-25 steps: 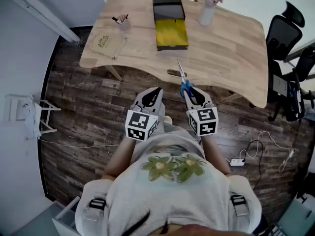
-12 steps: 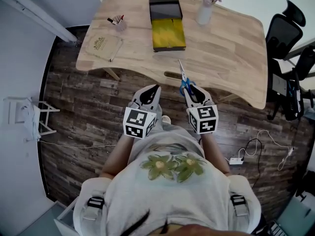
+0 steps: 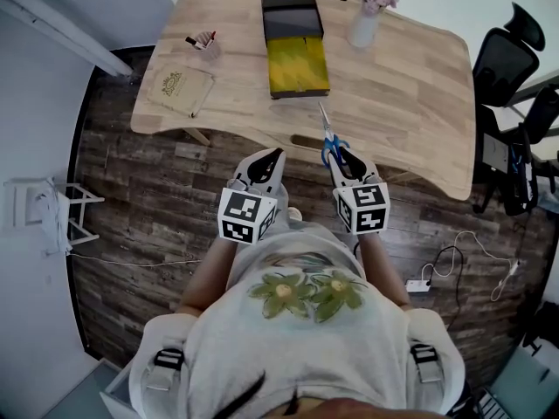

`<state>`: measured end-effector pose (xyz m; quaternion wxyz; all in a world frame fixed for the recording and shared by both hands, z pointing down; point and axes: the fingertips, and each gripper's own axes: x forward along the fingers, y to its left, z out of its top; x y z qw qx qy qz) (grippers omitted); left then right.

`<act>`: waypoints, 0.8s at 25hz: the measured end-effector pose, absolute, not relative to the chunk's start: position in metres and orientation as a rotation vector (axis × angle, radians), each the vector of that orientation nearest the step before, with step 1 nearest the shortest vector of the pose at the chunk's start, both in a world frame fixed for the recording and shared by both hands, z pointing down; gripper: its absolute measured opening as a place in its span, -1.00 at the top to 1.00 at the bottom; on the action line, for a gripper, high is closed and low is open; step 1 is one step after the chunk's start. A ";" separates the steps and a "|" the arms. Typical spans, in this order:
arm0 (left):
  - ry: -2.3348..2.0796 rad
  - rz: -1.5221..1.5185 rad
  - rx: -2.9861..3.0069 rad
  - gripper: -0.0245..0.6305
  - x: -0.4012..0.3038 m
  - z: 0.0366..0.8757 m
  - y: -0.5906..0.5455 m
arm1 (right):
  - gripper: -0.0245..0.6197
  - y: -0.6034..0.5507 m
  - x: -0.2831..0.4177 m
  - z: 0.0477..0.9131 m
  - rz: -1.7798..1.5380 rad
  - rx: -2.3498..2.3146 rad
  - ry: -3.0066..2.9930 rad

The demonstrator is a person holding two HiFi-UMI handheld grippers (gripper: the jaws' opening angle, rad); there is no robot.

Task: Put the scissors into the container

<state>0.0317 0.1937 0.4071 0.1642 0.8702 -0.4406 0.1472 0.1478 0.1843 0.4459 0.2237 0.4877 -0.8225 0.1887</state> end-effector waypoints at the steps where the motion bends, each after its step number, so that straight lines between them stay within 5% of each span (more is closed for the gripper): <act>1: -1.255 0.418 2.479 0.91 0.031 0.408 0.190 | 0.67 0.180 0.147 0.446 0.520 1.348 -2.270; 20: -1.240 0.418 2.447 0.91 -0.006 0.419 0.094 | 0.67 0.085 0.118 0.459 0.556 1.352 -2.230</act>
